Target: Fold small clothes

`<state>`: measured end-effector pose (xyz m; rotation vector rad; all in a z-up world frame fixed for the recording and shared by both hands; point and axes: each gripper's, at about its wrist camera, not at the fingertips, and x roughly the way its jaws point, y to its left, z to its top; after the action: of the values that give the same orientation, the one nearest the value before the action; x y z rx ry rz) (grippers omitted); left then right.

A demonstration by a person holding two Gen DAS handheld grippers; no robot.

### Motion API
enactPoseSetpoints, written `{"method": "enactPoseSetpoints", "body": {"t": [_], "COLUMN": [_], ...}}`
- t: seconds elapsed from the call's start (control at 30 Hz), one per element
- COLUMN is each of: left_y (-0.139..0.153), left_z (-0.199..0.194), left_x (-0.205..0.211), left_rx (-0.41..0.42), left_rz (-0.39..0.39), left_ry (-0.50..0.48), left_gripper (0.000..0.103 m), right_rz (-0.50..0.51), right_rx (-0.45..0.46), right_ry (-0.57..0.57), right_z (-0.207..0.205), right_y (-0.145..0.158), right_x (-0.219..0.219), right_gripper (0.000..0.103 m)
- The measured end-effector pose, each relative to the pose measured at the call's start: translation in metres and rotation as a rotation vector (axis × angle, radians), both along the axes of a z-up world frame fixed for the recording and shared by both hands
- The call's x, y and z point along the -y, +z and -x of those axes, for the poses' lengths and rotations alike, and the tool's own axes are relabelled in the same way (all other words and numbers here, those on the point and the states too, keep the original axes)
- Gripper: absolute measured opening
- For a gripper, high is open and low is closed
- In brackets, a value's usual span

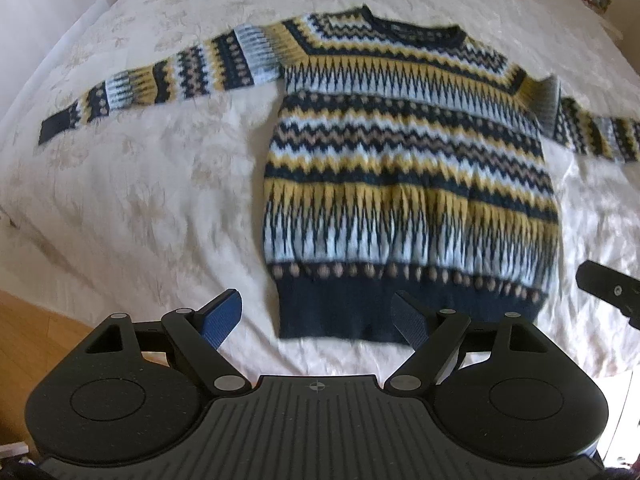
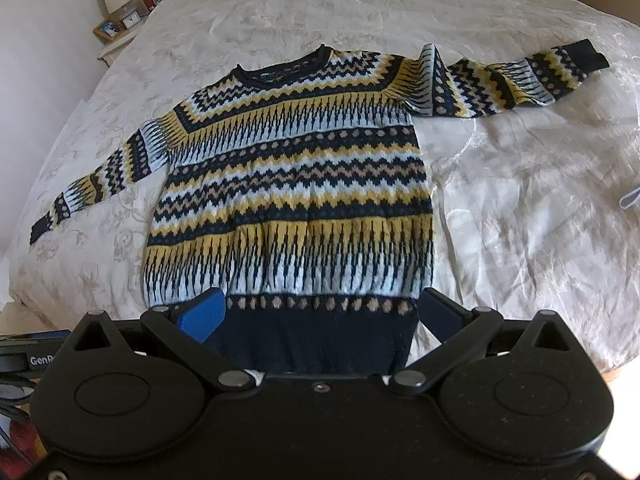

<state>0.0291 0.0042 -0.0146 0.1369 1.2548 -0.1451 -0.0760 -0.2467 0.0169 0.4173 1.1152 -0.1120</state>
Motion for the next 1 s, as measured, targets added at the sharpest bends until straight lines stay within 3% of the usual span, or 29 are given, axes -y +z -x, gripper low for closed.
{"method": "enactPoseSetpoints", "body": {"t": [0.37, 0.6, 0.77, 0.9, 1.0], "left_y": [0.011, 0.015, 0.015, 0.023, 0.033], "left_z": [-0.077, -0.115, -0.133, -0.141, -0.143], "left_x": [-0.006, -0.01, 0.005, 0.016, 0.027], "left_rx": [0.128, 0.244, 0.318, 0.403, 0.462], "left_rz": [0.078, 0.251, 0.229, 0.241, 0.248], "left_ry": [-0.003, -0.067, -0.138, -0.118, -0.087], "left_gripper": [0.081, 0.081, 0.081, 0.081, 0.081], "right_rz": [-0.012, 0.044, 0.066, 0.074, 0.146], "right_rx": [0.119, 0.202, 0.215, 0.264, 0.333], "right_ry": [-0.055, -0.06, -0.084, -0.086, -0.095], "right_z": [-0.051, -0.084, -0.104, -0.113, -0.116], "right_y": [0.003, 0.0, -0.003, 0.0, 0.006], "right_x": [0.009, 0.012, 0.027, 0.052, 0.073], "right_gripper": [0.102, 0.102, 0.102, 0.103, 0.103]}}
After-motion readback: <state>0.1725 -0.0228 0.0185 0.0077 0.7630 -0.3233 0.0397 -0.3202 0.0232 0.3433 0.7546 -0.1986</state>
